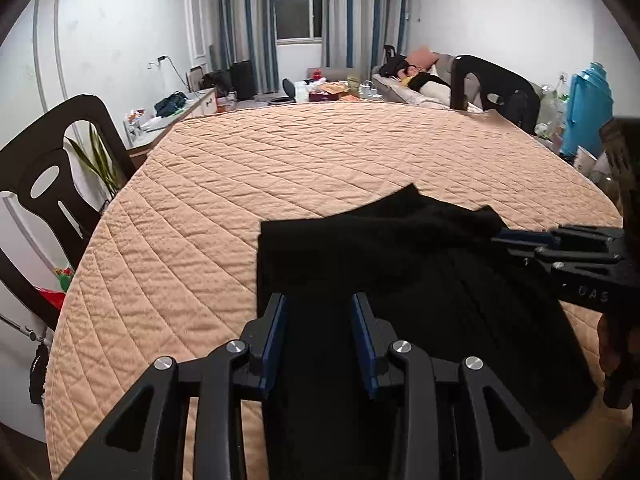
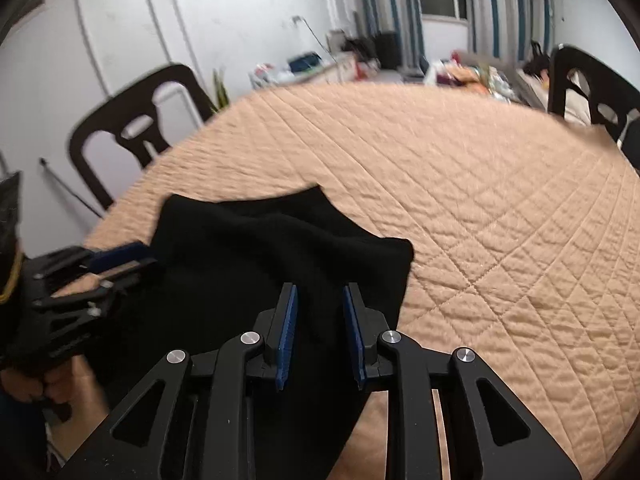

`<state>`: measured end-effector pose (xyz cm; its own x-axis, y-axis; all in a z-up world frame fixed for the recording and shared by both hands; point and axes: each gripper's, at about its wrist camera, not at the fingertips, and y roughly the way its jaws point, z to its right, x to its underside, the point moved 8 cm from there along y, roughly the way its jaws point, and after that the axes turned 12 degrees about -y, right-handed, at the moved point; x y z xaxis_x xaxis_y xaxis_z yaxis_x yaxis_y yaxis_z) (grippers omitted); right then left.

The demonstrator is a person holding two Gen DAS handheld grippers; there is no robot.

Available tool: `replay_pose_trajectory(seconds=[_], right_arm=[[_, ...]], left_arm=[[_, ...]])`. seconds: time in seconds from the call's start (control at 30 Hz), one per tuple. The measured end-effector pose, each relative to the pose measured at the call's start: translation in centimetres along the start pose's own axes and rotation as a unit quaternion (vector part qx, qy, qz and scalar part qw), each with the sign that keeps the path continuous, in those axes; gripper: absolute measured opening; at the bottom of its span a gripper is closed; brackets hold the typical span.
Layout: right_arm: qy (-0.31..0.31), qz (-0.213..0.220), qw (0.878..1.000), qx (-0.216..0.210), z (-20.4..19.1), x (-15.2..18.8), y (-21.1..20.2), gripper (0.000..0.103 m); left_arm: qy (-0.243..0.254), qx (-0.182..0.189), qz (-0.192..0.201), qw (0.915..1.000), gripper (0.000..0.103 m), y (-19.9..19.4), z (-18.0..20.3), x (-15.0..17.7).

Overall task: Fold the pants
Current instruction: 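Lay the folded pants flat and open both tools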

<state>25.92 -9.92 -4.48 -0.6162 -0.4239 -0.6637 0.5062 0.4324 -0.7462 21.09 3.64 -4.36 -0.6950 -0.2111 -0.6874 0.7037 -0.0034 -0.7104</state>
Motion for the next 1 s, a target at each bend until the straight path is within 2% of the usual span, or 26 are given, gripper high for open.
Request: replay_pose_trajectory(seconds=[0.1, 0.27, 0.4, 0.57, 0.67, 1.0], right_arm=[[0.008, 0.005, 1.000, 0.006, 0.1, 0.1, -0.2, 0.024], [-0.019, 0.016, 1.000, 0.005, -1.9, 1.7, -3.1, 0.026], [-0.038, 0.022, 0.999, 0.002, -3.3, 3.5, -5.0, 0.039], [-0.048, 0.025, 0.998, 0.014, -4.6, 6.3, -6.9, 0.039], [-0.064, 0.025, 0.997, 0.022, -5.1, 7.5, -7.0, 0.039], [-0.050, 0.034, 0.998, 0.018, -5.1, 8.1, -8.2, 0.039]], left_arm=[[-0.013, 0.000, 0.001, 0.9999, 0.039, -0.7, -0.4, 0.2], [0.005, -0.016, 0.004, 0.9999, 0.039, -2.4, -0.4, 1.8], [-0.001, -0.007, 0.005, 1.0000, 0.039, -4.2, -0.3, 3.3], [0.005, 0.000, 0.019, 0.9998, 0.041, -6.2, 0.3, 5.1], [0.004, 0.001, 0.016, 0.9999, 0.043, -5.6, 0.1, 5.6], [-0.006, -0.006, 0.018, 0.9998, 0.044, -6.8, 0.3, 5.8]])
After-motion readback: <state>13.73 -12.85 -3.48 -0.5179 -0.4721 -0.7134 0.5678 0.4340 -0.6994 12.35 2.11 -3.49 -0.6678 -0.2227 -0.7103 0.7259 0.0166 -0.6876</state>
